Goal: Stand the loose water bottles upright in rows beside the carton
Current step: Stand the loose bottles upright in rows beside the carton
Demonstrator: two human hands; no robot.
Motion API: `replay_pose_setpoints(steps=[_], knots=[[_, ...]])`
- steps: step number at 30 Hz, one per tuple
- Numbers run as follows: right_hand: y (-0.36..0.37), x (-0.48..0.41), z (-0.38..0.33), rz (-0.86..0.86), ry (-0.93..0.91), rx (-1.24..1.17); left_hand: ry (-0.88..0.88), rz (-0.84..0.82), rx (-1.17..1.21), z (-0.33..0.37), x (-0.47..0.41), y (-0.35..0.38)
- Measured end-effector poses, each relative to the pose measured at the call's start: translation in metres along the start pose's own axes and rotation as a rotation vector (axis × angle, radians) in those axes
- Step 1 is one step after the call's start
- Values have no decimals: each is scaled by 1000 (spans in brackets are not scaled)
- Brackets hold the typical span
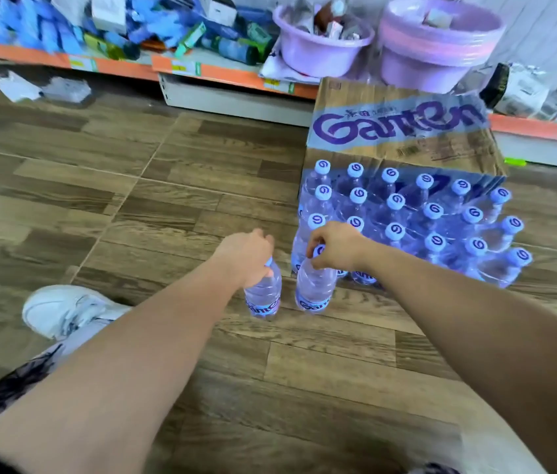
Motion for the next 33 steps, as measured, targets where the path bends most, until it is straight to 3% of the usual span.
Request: replay_pose_setpoints(steps=[3, 11, 33], knots=[[3, 7, 24, 15, 43, -16, 41, 20, -86, 29, -4, 4], [5, 12, 61, 16, 58, -3, 43, 13, 167, 79, -30, 6], [45, 8, 58, -8, 82, -25, -34, 120, 342, 61, -43, 30]])
Point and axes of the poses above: each hand's wrist, its own x-axis away from the middle knuckle, its own y-axis out of the palm, z = x × y, the point moved 3 cm from there along -x, towards the middle knuckle, and after that the axes turned 14 degrees about x, right-handed, at the moved point
